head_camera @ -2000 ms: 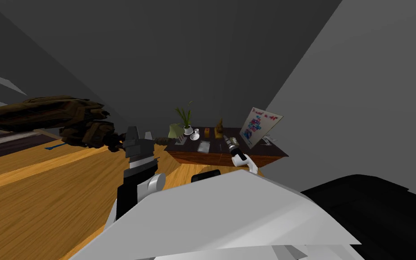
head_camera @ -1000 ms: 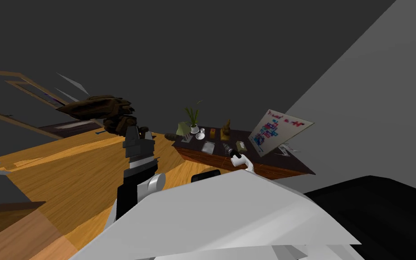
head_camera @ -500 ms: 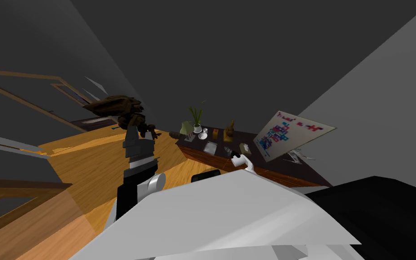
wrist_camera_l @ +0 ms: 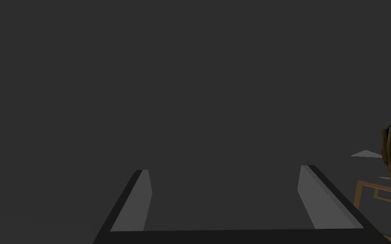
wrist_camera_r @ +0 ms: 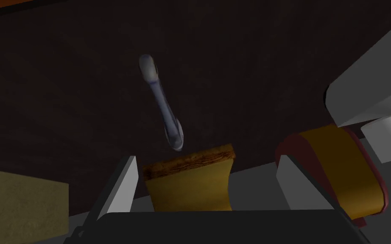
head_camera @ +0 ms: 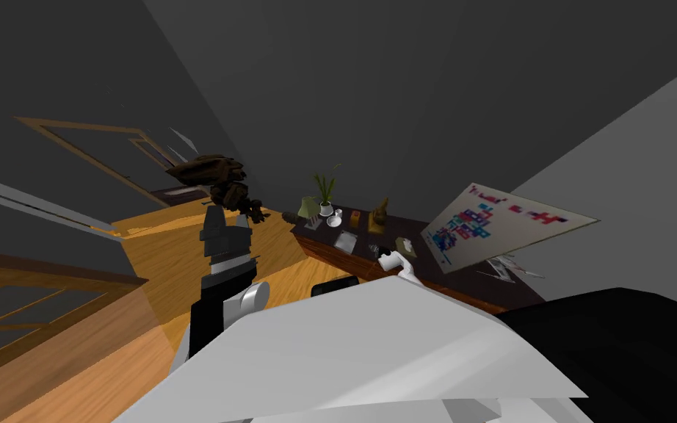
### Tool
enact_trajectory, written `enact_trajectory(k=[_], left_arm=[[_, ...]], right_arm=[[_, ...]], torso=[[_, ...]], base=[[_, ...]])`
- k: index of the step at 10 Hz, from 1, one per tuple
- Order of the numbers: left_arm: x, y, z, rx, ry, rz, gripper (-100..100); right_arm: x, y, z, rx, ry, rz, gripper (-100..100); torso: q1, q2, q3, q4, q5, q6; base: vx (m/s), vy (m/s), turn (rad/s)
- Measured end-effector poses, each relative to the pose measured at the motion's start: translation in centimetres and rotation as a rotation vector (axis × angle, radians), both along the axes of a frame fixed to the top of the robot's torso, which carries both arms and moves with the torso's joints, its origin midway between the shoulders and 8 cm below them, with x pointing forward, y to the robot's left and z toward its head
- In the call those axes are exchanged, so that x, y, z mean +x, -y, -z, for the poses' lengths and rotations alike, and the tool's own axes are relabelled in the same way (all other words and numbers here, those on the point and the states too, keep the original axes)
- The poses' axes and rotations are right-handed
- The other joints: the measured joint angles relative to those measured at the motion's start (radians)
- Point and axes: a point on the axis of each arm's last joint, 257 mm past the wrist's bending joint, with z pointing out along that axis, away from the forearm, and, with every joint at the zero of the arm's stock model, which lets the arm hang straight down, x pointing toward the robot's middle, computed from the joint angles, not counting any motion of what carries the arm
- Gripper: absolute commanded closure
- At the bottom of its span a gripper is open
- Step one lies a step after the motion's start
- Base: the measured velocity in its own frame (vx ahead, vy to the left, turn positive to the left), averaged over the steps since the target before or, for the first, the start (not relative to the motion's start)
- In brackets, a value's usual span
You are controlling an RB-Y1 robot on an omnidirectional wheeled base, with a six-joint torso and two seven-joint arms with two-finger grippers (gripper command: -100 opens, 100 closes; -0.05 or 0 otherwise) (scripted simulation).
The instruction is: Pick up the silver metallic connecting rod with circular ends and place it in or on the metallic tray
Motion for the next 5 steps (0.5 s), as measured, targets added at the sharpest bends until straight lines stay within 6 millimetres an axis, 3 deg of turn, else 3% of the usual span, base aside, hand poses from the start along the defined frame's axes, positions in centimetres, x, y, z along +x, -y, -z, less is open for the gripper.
enact_trajectory(k=[5], left_arm=[[0.0,0.0,0.0,0.000,0.000,0.000,0]], right_arm=[[-3.5,3.4,2.7,-0.090,-0.170,-0.001,-100]], torso=[[0.001,0.000,0.000,0.000,0.000,0.000]], base=[[0.017,-0.001,0.127]])
